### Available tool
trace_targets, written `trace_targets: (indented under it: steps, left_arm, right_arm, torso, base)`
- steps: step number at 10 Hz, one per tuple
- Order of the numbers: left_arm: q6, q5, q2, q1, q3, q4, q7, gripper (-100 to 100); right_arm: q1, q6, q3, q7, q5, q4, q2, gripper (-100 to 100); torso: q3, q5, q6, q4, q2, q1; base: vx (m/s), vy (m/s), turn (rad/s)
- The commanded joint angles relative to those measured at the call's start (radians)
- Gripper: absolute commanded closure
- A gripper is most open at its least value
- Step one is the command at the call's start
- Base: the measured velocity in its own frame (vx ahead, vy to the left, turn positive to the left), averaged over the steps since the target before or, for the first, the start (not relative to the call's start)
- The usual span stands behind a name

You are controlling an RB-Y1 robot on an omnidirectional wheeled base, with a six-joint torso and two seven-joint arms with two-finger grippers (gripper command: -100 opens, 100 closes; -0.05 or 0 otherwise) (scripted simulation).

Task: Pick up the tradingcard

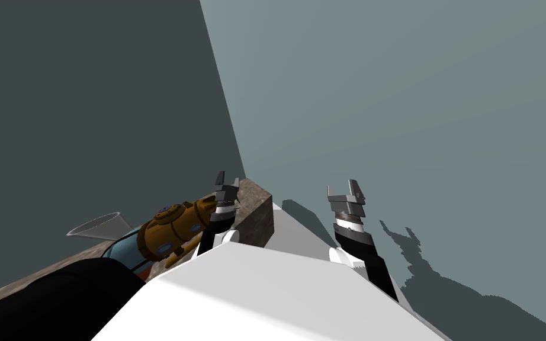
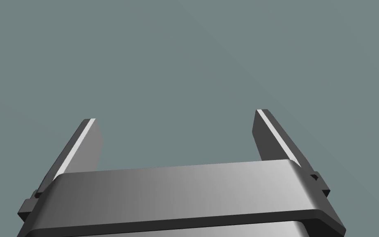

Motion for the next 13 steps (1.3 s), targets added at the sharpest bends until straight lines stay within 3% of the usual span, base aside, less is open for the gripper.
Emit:
trace_targets:
  steps: [1,5,6,8,13]
  left_arm:
    - [0.004,0.003,0.039,-0.004,0.007,0.004,0.003,-100]
    - [0.027,0.023,0.130,-0.025,0.043,0.032,0.018,-100]
    - [0.044,0.037,0.157,-0.041,0.070,0.053,0.028,-100]
    - [0.073,0.063,0.181,-0.072,0.117,0.092,0.045,-100]
    - [0.124,0.114,0.197,-0.129,0.204,0.164,0.071,-100]
  right_arm:
    - [0.000,0.000,0.000,0.000,0.000,0.000,0.000,0]
    - [0.000,0.000,0.000,0.000,0.000,0.000,0.000,0]
    - [0.000,0.000,0.000,0.000,0.000,0.000,0.000,0]
    - [0.000,0.000,0.000,0.000,0.000,0.000,0.000,0]
    - [0.000,0.000,0.000,0.000,0.000,0.000,0.000,0]
  torso:
    - [0.000,0.000,0.000,0.000,0.000,0.000]
    - [-0.001,0.000,0.000,-0.001,-0.003,-0.002]
    - [-0.002,0.000,0.000,-0.001,-0.003,-0.002]
    - [-0.004,-0.001,0.000,-0.001,-0.006,-0.004]
    - [-0.003,-0.001,0.000,-0.001,-0.006,-0.004]
  base:
    - [0.011,-0.007,0.006]
    - [0.034,-0.027,0.017]
    - [0.073,-0.056,0.040]
    - [0.101,-0.074,0.033]
    - [0.080,-0.070,0.022]
